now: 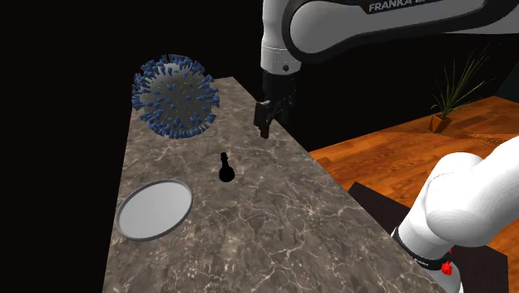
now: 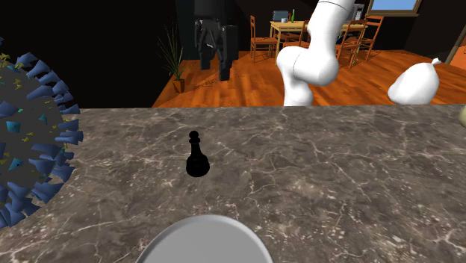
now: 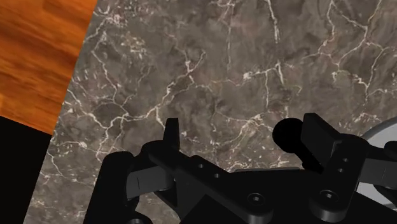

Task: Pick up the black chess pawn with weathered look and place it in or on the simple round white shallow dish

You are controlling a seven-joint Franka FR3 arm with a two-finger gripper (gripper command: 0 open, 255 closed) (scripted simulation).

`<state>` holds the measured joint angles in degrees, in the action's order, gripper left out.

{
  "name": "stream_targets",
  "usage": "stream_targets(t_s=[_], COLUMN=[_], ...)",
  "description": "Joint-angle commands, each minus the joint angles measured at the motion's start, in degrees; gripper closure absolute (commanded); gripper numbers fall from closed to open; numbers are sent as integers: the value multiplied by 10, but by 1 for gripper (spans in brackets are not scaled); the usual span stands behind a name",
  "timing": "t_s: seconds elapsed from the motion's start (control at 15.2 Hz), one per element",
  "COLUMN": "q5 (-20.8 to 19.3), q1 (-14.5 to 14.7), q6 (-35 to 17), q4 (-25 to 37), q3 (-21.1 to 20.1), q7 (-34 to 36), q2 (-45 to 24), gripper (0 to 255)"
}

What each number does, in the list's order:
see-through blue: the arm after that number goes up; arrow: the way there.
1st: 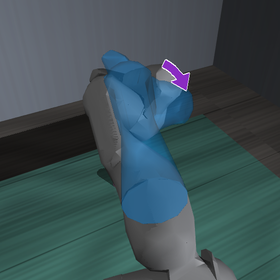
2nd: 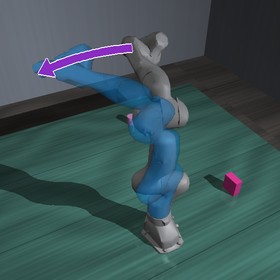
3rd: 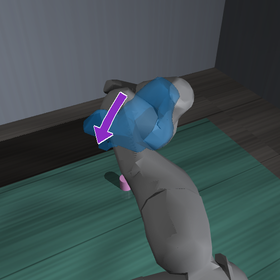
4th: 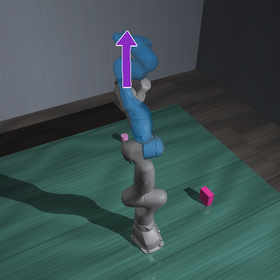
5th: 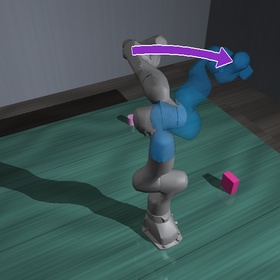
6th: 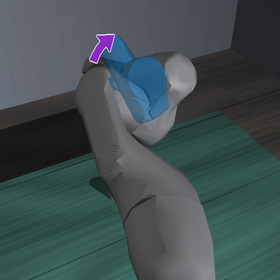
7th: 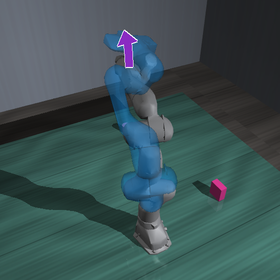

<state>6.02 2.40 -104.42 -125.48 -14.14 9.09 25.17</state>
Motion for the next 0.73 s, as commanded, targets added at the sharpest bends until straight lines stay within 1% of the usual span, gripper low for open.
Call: stream_targets(t_s=[0.0, 0.33, 0.59, 0.66], q5=[3, -3, -22, -22], q1=[3, 10, 18, 18], q6=[-18, -61, -87, -95], q4=[19, 75, 132, 127], q3=[-16, -52, -77, -77], q7=[21, 72, 116, 116], q2=[-33, -125, -203, -205], gripper=[0, 0, 0, 0])
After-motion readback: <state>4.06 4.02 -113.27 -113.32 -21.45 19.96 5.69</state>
